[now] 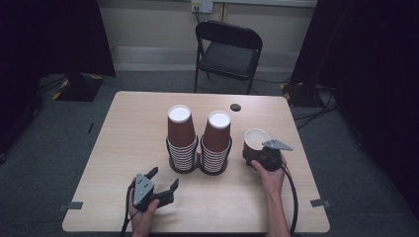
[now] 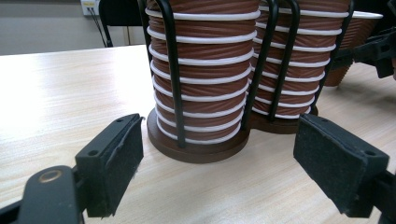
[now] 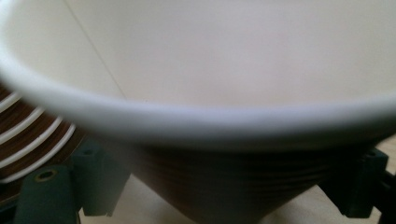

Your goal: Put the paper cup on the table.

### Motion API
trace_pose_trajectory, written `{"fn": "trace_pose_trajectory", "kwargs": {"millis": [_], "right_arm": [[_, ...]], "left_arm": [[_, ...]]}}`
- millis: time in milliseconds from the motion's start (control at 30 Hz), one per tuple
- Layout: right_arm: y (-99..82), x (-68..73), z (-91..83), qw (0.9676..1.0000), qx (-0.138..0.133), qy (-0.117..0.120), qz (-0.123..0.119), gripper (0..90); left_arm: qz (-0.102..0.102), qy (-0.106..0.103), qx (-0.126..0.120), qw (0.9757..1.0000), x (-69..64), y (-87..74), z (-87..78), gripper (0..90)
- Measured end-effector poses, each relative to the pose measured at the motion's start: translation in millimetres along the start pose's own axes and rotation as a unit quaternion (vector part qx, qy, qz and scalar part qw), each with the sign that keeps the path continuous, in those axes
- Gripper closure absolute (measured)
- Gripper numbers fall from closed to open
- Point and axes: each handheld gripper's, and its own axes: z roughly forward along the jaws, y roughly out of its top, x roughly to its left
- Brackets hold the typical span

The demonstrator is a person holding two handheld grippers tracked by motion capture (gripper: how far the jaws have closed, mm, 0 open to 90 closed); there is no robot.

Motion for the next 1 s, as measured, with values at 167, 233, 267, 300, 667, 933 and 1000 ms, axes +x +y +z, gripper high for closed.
{"fn": "trace_pose_trajectory", "kwargs": {"millis": [167, 233, 267, 300, 667, 933, 1000], "right_arm": [[-0.9, 2.1, -2.3, 0.9999, 0.011, -0.004, 0.006, 13.8], [-0.6, 3.2, -4.7, 0.9999, 0.013, -0.006, 0.000, 13.7], [-0.7, 3.8, -5.8, 0.9999, 0.009, -0.005, 0.007, 13.7], [-0.7, 3.8, -5.8, 0.9999, 0.009, -0.005, 0.007, 13.7], [-11.6, 6.7, -25.3, 0.9994, -0.009, -0.014, 0.031, 13.6], [-21.0, 15.5, -46.3, 0.9978, -0.049, -0.016, 0.042, 13.5], [-22.3, 17.5, -49.0, 0.9974, -0.059, -0.013, 0.041, 14.4]], "left_arm": [[-0.004, 0.000, -0.001, 1.0000, -0.2, -0.1, 0.2, 15.7], [-0.006, 0.000, -0.001, 1.0000, 0.0, -0.3, -0.3, 15.7], [-0.006, 0.000, -0.001, 1.0000, 0.0, -0.3, -0.3, 15.7], [-0.009, 0.000, -0.001, 1.0000, -0.3, -0.2, 0.1, 15.7], [-0.006, 0.002, -0.001, 1.0000, -0.4, -0.1, 0.1, 15.7], [0.002, 0.015, 0.006, 0.9999, -1.8, 0.5, 1.4, 15.9], [0.001, 0.018, 0.006, 0.9998, -2.3, 0.5, 1.4, 15.9]]}}
